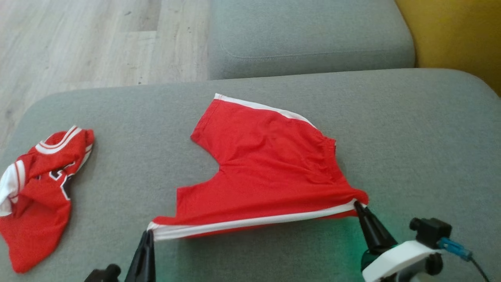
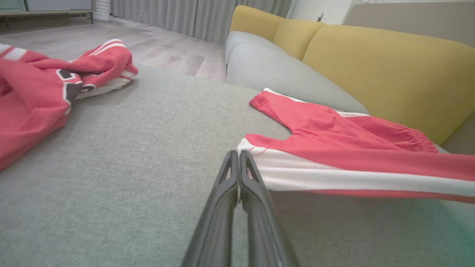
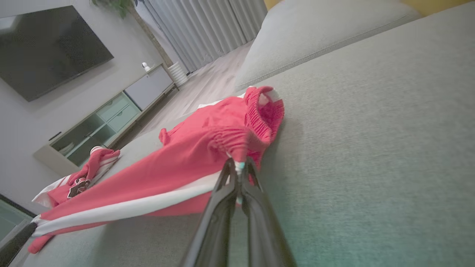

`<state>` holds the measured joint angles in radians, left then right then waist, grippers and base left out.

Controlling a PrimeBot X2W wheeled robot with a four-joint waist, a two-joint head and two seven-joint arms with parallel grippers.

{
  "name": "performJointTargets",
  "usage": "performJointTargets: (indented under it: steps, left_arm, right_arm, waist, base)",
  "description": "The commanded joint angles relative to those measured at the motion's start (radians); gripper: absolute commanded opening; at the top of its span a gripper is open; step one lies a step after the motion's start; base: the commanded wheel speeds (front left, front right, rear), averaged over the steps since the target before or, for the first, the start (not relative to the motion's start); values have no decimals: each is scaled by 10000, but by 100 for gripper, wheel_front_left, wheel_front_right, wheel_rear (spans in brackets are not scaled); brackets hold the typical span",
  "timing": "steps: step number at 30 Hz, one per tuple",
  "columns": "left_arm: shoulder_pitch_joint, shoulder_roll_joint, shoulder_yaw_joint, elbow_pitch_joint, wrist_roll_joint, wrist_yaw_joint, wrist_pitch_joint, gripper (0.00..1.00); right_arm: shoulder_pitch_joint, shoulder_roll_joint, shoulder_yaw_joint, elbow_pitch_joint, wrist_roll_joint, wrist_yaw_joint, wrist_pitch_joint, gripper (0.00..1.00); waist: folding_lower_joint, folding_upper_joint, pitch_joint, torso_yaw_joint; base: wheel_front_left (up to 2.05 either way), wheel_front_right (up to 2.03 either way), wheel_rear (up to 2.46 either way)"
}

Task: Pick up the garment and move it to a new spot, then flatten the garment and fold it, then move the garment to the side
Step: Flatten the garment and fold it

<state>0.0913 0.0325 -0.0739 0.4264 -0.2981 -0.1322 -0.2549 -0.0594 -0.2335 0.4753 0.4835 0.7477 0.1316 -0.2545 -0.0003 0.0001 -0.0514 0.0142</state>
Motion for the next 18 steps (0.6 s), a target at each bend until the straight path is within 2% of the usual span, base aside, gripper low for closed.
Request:
performJointTargets:
  steps: [1,6,11,13,14,18]
  left_arm:
    - [-391,179,349,-418,36,103,-68,0]
    - [-1187,178,157,-590,351,61,-68,0]
    - [-3298,485,-315,168,547,25,-68,0]
    - [-4407,885,-1031,812,300,21,11,0]
    - [-5558,1297,-1677,1363,-106,19,144,0]
    - [-7569,1987,-2889,2129,-970,18,366,0]
  right_arm:
    - [-257,-397,-258,-359,117,-9,-72,0]
    - [-603,-394,-208,-815,-72,-9,-72,0]
    - [-1613,178,-82,-824,330,-9,-72,0]
    - [-2285,247,251,-689,175,-9,-72,0]
    - [-2953,397,471,-452,138,-9,-72,0]
    - [-4121,822,365,126,490,-9,-72,0]
  waist:
    - [3,-1,67,-109]
    - [3,-1,397,-251]
    - [3,-1,1301,-443]
    - [3,-1,1779,-537]
    - [3,-1,2221,-661]
    - [3,-1,2986,-878]
  base:
    - [0,0,0]
    - [0,0,0]
    - [0,0,0]
    - [0,0,0]
    - [0,0,0]
    - [0,0,0]
